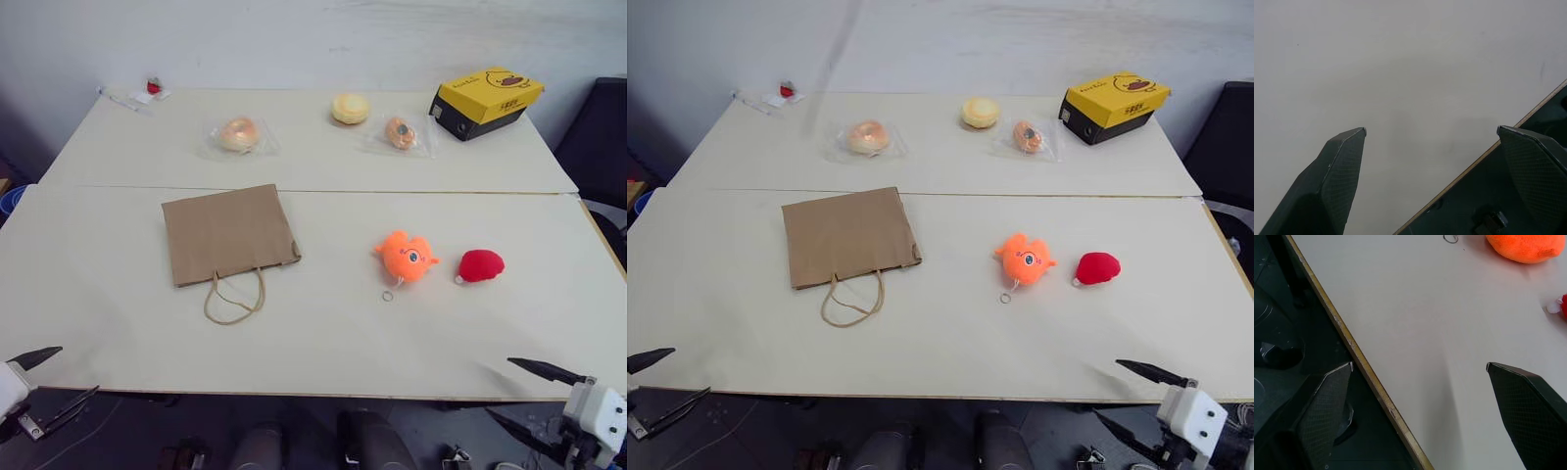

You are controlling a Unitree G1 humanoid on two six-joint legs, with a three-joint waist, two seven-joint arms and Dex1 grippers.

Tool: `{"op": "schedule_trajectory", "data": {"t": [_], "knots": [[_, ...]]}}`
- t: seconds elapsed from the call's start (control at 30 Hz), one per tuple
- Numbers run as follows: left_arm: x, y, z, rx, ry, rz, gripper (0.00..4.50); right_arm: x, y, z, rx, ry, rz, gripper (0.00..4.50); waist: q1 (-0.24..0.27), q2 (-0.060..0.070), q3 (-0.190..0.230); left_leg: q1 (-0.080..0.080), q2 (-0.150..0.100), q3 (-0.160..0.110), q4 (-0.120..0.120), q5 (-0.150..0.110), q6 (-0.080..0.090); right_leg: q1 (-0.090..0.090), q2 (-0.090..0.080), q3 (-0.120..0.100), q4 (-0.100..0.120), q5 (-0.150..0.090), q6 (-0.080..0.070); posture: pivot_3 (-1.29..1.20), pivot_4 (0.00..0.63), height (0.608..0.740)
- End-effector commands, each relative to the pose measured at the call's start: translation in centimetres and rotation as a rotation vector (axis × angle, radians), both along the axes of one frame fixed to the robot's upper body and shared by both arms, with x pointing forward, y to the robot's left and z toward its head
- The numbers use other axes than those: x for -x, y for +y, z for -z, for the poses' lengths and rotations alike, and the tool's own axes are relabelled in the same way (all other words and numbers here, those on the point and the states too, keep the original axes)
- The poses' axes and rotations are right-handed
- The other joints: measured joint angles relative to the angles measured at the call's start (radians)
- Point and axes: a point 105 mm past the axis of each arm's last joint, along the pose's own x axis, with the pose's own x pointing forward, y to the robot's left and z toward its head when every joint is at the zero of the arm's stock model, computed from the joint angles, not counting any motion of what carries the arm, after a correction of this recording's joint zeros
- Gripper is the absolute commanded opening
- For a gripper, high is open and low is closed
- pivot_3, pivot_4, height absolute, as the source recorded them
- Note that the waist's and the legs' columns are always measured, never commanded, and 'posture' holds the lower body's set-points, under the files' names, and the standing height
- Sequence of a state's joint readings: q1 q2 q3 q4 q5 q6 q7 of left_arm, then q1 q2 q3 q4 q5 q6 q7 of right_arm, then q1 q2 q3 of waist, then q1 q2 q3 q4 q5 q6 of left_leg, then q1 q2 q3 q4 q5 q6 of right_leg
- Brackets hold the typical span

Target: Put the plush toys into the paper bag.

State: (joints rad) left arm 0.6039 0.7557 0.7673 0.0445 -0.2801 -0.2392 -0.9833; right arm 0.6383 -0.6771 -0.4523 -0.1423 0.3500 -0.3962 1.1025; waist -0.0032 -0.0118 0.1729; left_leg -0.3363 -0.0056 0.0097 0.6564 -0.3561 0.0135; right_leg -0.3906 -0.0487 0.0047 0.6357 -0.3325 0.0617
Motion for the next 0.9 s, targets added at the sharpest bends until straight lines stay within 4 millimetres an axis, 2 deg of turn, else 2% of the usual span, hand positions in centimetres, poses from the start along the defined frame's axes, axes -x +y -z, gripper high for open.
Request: {"op": "schedule_trajectory", "data": {"t": [0.03, 0.1, 0.3, 0.37, 0.5, 0.57, 0.67, 0.83, 0.9], "knots": [[-0.3, -0.2, -0.6, 0.032, -0.019, 0.003, 4.5, -0.3, 0.6, -0.2, -0.017, -0.035, -0.008, 4.48, 0.0, 0.0, 0.0, 0.0, 0.0, 0.0, 0.0, 0.0, 0.0, 0.0, 0.0, 0.0, 0.0, 0.0, 0.0, 0.0, 0.15, 0.74], [-0.7, -0.5, -0.7, 0.075, -0.017, 0.008, 4.5, -0.6, 1.3, -0.3, -0.042, -0.052, -0.02, 4.48, 0.0, 0.0, 0.0, 0.0, 0.0, 0.0, -0.001, 0.0, 0.0, 0.0, 0.0, 0.0, 0.0, 0.0, 0.0, 0.0, 0.15, 0.74], [-3.5, -3.3, -3.4, 0.278, 0.009, 0.112, 4.5, -2.9, 5.0, -4.7, -0.26, -0.214, -0.037, 4.48, 0.0, 0.0, 0.0, 0.0, 0.0, -0.001, 0.0, 0.001, -0.002, 0.0, 0.0, -0.001, 0.002, 0.0, 0.0, 0.0, 0.15, 0.74], [-4.6, -4.6, -4.2, 0.265, 0.016, 0.194, 4.5, -3.3, 6.6, -5.8, -0.321, -0.233, -0.059, 4.48, 0.0, 0.0, 0.0, 0.0, 0.0, -0.001, 0.0, 0.002, -0.003, 0.0, 0.0, -0.001, 0.003, 0.0, 0.0, 0.0, 0.15, 0.74], [-8.4, -8.1, -5.7, 0.168, -0.049, 0.378, 4.5, -3.9, 9.3, -7.3, -0.394, -0.253, -0.125, 4.48, 0.003, 0.001, 0.0, 0.0, 0.0, -0.002, 0.0, 0.002, -0.003, -0.001, 0.0, -0.002, 0.003, 0.0, 0.0, 0.0, 0.15, 0.74], [-9.5, -9.5, -5.5, 0.118, -0.052, 0.451, 4.5, -4.3, 9.9, -7.6, -0.406, -0.261, -0.131, 4.48, 0.0, 0.001, 0.0, 0.0, 0.0, -0.002, 0.0, 0.002, -0.004, -0.001, 0.0, -0.002, 0.003, 0.0, 0.0, 0.0, 0.15, 0.74], [-11.2, -11.9, -4.2, 0.049, -0.007, 0.575, 4.5, -4.8, 10.5, -7.6, -0.404, -0.267, -0.129, 4.48, -0.003, 0.001, 0.0, 0.0, 0.0, -0.002, -0.001, 0.002, -0.005, -0.002, 0.001, -0.002, 0.003, 0.0, 0.0, 0.0, 0.15, 0.74], [-14.2, -14.3, -3.3, -0.027, -0.026, 0.699, 4.5, -5.3, 11.1, -7.0, -0.381, -0.26, -0.132, 4.48, -0.003, 0.001, 0.0, -0.001, 0.0, -0.001, 0.0, 0.003, -0.005, -0.003, 0.002, -0.002, 0.005, 0.0, 0.0, 0.0, 0.15, 0.74], [-15.1, -15.1, -3.4, -0.038, -0.042, 0.738, 4.09, -5.4, 11.2, -6.9, -0.374, -0.266, -0.125, 4.5, -0.002, 0.001, 0.0, -0.001, 0.0, -0.001, 0.001, 0.003, -0.005, -0.004, 0.002, -0.002, 0.007, 0.0, 0.0, 0.0, 0.15, 0.74]]}}
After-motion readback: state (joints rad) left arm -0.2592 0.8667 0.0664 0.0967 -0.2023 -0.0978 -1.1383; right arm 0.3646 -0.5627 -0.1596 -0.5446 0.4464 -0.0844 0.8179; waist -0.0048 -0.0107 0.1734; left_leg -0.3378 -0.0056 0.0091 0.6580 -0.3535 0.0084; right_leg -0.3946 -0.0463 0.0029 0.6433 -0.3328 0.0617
